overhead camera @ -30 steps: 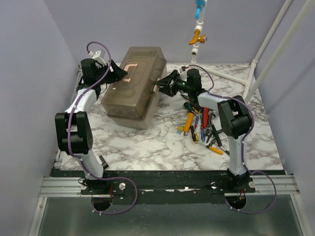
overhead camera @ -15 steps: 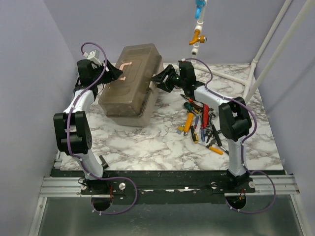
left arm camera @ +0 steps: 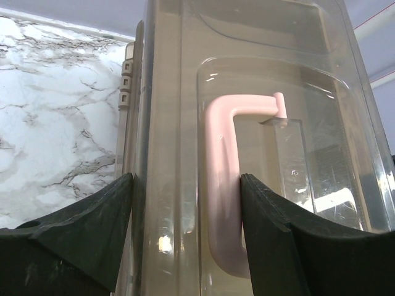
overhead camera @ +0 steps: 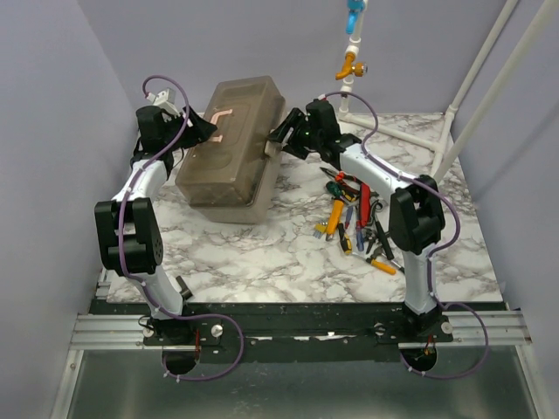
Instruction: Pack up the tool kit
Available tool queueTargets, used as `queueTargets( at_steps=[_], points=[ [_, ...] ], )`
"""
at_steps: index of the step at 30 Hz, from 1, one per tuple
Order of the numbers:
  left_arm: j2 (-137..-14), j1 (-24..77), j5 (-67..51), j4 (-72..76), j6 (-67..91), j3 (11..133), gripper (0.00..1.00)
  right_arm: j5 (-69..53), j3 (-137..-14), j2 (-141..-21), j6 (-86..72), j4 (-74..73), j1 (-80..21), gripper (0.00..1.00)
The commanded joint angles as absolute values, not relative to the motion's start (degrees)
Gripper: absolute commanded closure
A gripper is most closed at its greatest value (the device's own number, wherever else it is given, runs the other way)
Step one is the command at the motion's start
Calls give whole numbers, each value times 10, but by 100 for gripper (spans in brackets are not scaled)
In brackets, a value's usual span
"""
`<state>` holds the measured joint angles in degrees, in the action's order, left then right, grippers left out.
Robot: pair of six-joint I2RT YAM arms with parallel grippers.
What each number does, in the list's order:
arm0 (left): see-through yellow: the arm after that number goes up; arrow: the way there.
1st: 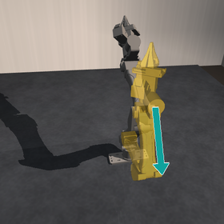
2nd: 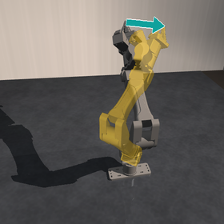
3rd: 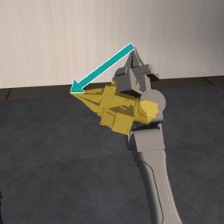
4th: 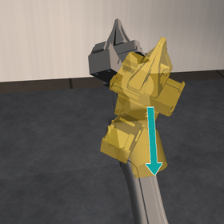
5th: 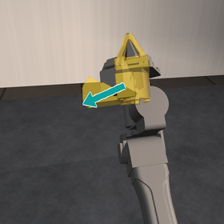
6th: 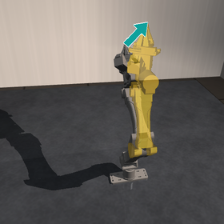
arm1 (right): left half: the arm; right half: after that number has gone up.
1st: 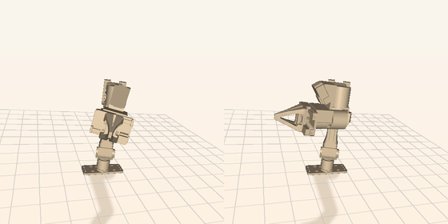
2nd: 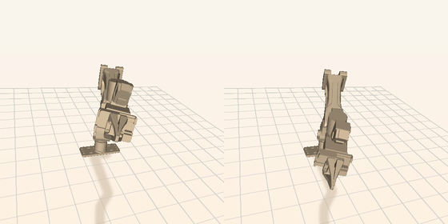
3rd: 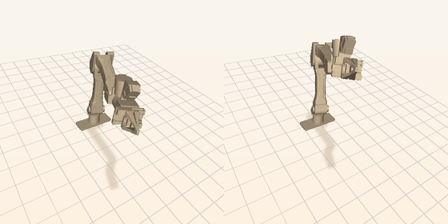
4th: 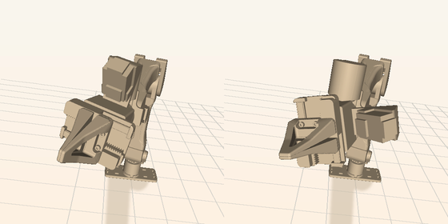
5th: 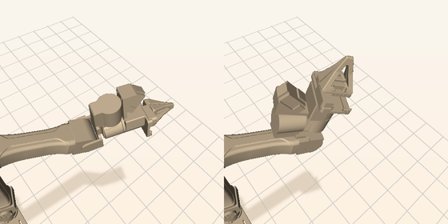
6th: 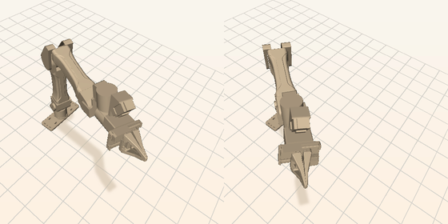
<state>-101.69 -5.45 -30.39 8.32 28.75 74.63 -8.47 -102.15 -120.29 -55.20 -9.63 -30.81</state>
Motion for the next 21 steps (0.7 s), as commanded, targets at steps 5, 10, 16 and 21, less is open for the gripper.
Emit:
queueTargets(
  at_steps=[5,10,16,21],
  points=[
    [-1059,-7,-368,-87,244,696,43,-73,-925,-1156,-514,-94,-305,9],
    [-1059,-2,-355,-96,238,702,43,-129,-833,-1109,-528,-10,-272,8],
    [-1029,31,-347,-99,223,699,43,-200,-730,-1068,-543,119,-232,8],
    [-983,52,-325,-106,207,694,43,-301,-648,-1064,-589,262,-193,9]
  ],
)
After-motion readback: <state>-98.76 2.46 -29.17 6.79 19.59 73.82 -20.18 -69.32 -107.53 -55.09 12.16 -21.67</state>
